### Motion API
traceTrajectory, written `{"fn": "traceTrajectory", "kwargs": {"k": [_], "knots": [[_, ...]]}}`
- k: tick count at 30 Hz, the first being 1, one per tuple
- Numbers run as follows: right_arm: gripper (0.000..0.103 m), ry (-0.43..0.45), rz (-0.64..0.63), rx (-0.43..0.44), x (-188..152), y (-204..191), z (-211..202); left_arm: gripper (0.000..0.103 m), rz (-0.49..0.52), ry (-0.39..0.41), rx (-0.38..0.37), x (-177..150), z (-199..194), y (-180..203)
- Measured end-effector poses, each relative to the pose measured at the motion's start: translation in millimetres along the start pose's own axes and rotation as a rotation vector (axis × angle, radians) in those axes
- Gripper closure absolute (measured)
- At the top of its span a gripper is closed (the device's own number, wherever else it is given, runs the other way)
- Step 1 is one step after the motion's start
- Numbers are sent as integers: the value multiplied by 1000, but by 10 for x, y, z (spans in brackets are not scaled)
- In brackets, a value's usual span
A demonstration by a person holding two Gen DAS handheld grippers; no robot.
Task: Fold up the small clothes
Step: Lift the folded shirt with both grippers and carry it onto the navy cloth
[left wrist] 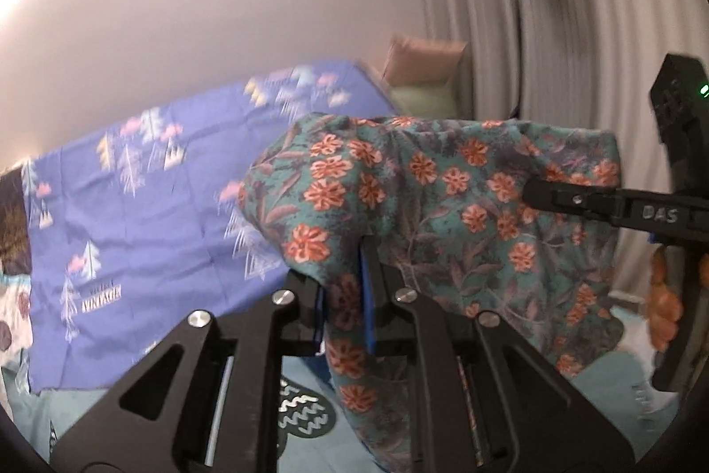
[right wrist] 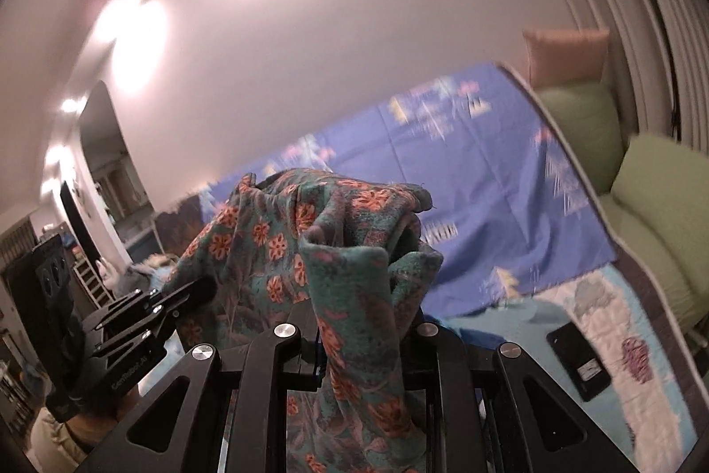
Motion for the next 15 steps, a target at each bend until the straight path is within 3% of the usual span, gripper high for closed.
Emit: {"fn": "traceTrajectory", "kwargs": {"k": [4, 6, 8, 11, 15], "knots": [[75, -130, 60, -76, -513, 547, 854, 75, 40, -198, 132, -849, 965, -125], [72, -233, 89, -214, -900, 927, 1241, 75, 66, -279, 183, -1265, 1262, -183], [67, -315, 96, -337, -1254, 1287, 1508, 75, -12, -268, 164, -1513, 1352, -226], [50, -274, 242, -268, -1482, 1531, 1549, 75, -68, -233, 111, -1537, 1343, -245], [44, -253, 307, -229, -1536, 1613, 1501, 75, -48, -237, 131, -1510, 1329, -219]]}}
Point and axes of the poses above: each gripper's, at about its wrist camera, not at the fingertips, and z roughly the way its jaws point, y to its right, x to its top, the point moved 9 cm from there along z, roughly the way its jaws point
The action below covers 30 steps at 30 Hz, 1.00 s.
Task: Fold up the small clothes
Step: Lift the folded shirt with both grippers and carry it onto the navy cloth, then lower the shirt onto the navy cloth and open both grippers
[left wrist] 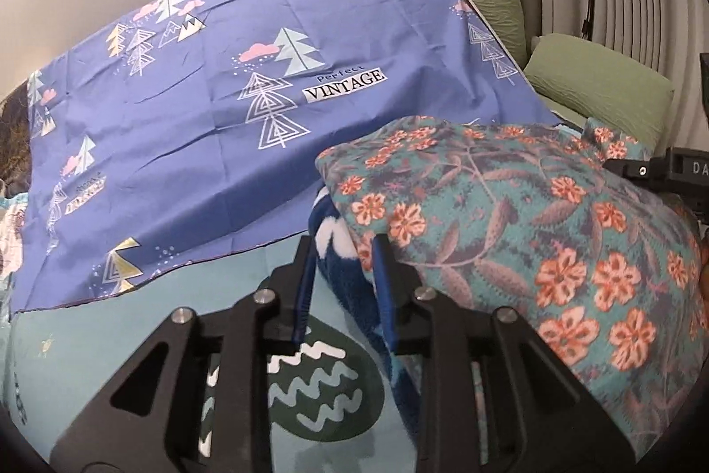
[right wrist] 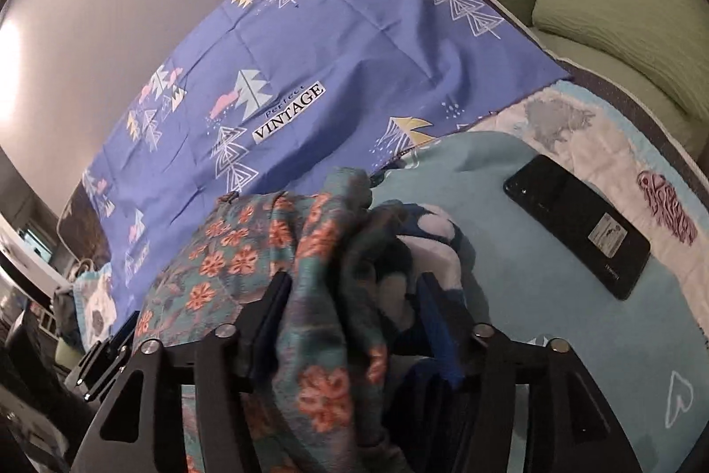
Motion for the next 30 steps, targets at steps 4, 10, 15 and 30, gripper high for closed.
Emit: {"fn": "traceTrajectory", "kwargs": {"k": [4, 10, 15, 30], "knots": [[44, 29, -36, -69, 29, -48, -123, 75, -28, -16, 1, -35, -199, -40], [43, 93, -204, -141, -211, -464, -930, 49, -69, -1, -66, -230, -947, -3], [36, 165, -306, -138, -708, -812, -1710, 24, -71, 70, -95, -424, -1866, 133], [23, 282, -382, -213, -2000, -1014, -3456, 16, -44, 186, 6, -1072, -3787, 174]]}}
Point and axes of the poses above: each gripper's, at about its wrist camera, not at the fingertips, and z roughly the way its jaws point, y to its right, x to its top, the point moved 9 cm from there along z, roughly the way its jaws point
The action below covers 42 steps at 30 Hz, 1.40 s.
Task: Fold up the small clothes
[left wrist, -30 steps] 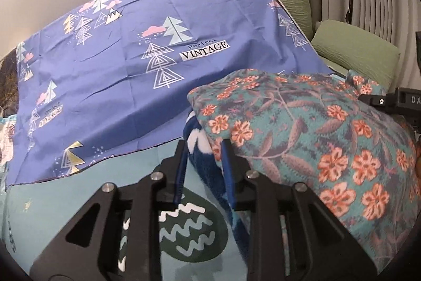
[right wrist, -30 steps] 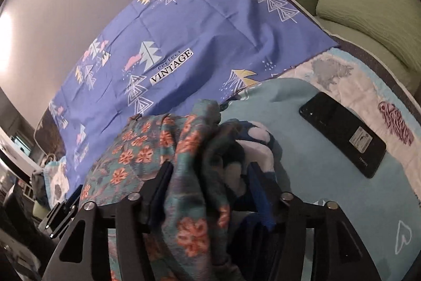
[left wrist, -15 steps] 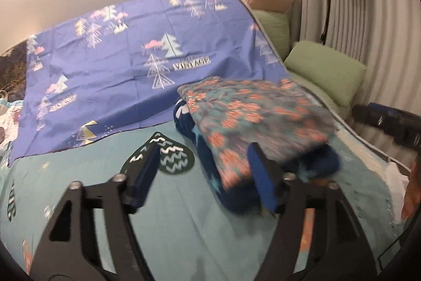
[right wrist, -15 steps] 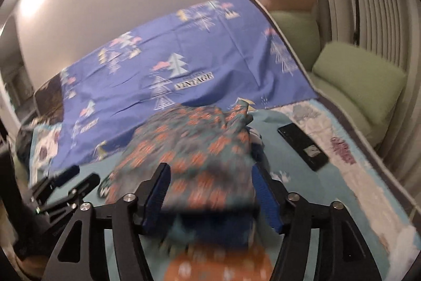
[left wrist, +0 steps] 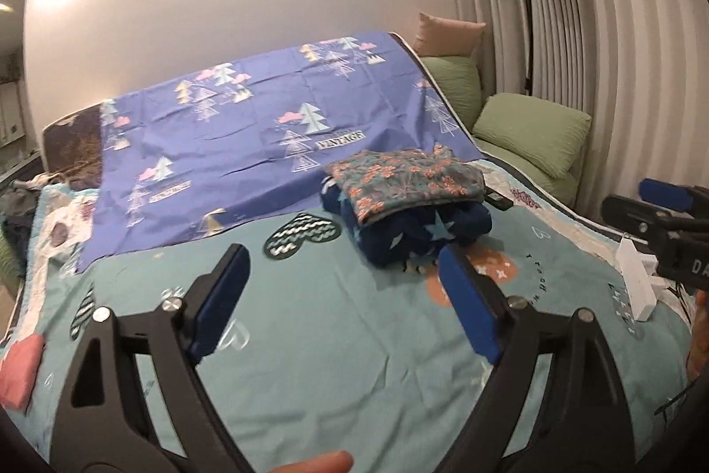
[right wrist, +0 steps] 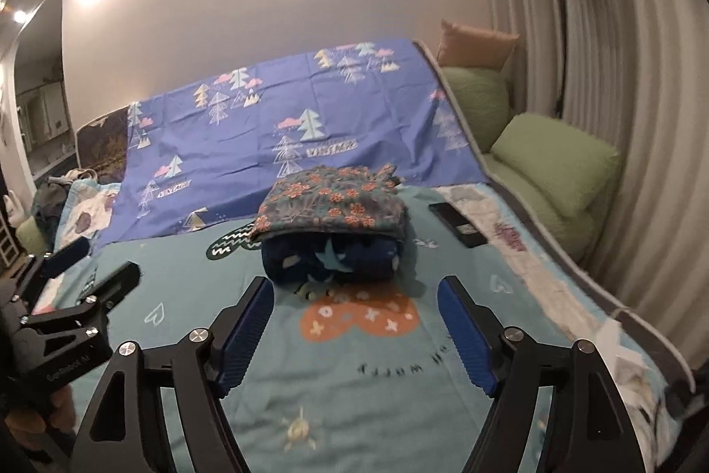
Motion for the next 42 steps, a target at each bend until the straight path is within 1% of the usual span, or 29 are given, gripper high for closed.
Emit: {"fn": "traceTrajectory", "kwargs": {"k": [2, 5, 7, 10, 13, 14, 15, 18, 23, 32, 42], "knots": [[20, 30, -3, -11, -62, -40, -224, 16, -25, -8, 8, -53, -155, -59], [18, 55, -11, -27, -177, -120, -509, 16, -48, -28, 21, -154, -384, -146], [15, 58, -32, -43, -231, -178, -609, 16, -40, -26, 35, -204, -501, -169], [15, 60, -58, -70, -356, -291, -776, 16, -18, -17, 55, -300, -702, -191], [15, 50, -52, -42, -473, -403, -910, 15, -30, -20, 59, -398, -848, -257], [15, 50, -48, -33, -503, -441, -961, 13, -38, -25, 54, -432, -891, -286], [15, 51, -46, -29, -526, -464, -1004, 11, -44, -28, 54, -448, -914, -309], [15, 58, -46, -21, -566, -541, -1113, 11, -53, -28, 66, -485, -982, -386], [15, 56, -42, -30, -597, -602, -1190, 11, -67, -42, 73, -577, -1034, -462], [15, 24, -37, -13, -666, -711, -1128, 11, -84, -66, 85, -673, -1039, -556], [15, 16, -42, -16, -675, -728, -1103, 11, -77, -75, 68, -685, -1034, -504]]}}
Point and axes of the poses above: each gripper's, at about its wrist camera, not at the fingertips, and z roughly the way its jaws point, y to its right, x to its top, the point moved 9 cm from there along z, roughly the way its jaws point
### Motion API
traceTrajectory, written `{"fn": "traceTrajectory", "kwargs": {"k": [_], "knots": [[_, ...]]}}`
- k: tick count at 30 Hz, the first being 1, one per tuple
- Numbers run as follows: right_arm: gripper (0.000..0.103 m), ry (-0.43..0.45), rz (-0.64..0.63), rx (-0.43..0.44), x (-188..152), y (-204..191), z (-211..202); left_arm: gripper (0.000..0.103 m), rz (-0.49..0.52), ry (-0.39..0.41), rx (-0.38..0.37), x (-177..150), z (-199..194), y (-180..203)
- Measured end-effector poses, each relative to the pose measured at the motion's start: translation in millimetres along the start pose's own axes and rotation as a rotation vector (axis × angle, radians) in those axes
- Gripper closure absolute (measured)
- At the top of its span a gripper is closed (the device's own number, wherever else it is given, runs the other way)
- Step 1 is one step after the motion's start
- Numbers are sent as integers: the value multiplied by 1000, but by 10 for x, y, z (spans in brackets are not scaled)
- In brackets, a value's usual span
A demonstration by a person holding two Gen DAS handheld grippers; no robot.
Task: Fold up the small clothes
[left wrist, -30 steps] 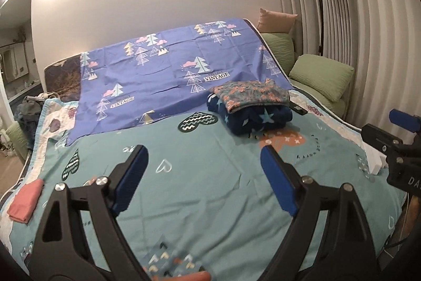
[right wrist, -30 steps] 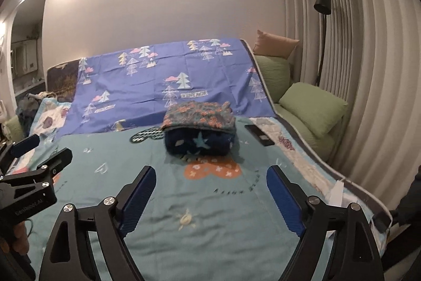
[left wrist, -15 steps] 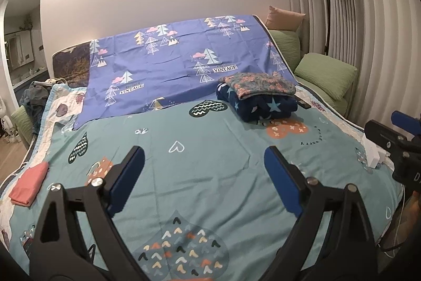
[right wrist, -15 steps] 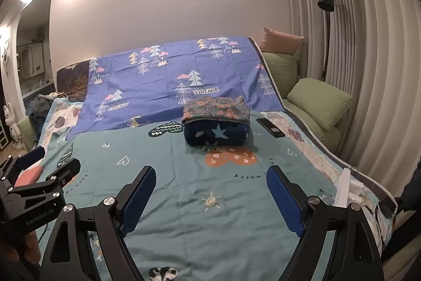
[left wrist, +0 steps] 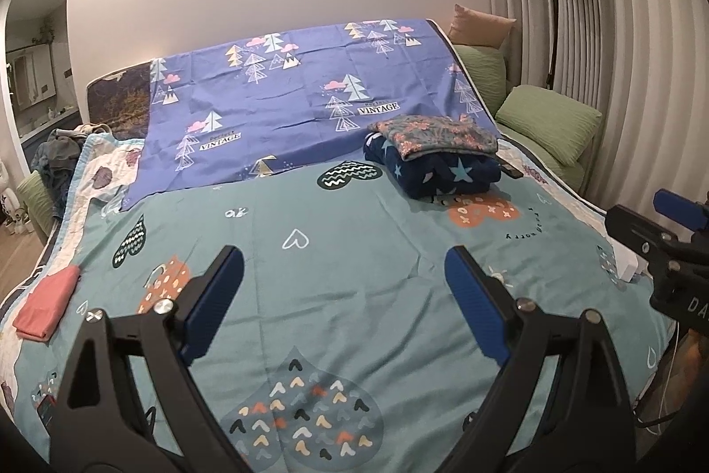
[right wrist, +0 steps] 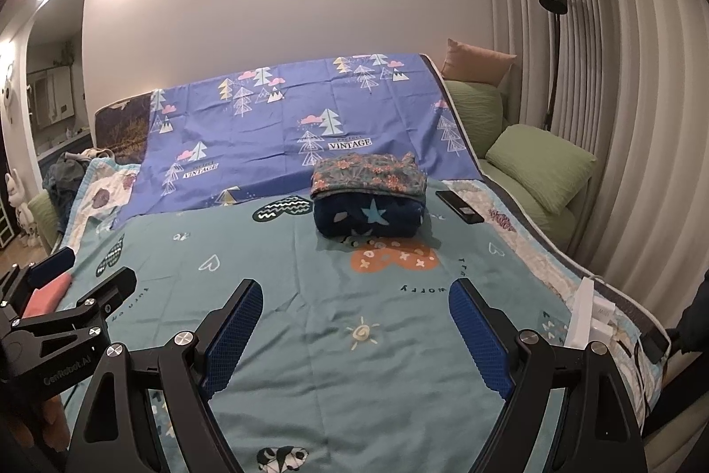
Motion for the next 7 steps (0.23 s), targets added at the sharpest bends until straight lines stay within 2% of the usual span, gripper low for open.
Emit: {"fn": "traceTrajectory", "kwargs": {"k": [7], "knots": [[15, -4, 2, -2, -20, -3, 11, 11, 6, -10, -5, -27, 5, 16]]}}
Point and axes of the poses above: each gripper's, at about its wrist camera, not at the fingertips, and z roughly the way its jaws point, y to its right, x to its top, the point moved 9 cm from there along z, roughly the way its jaws point
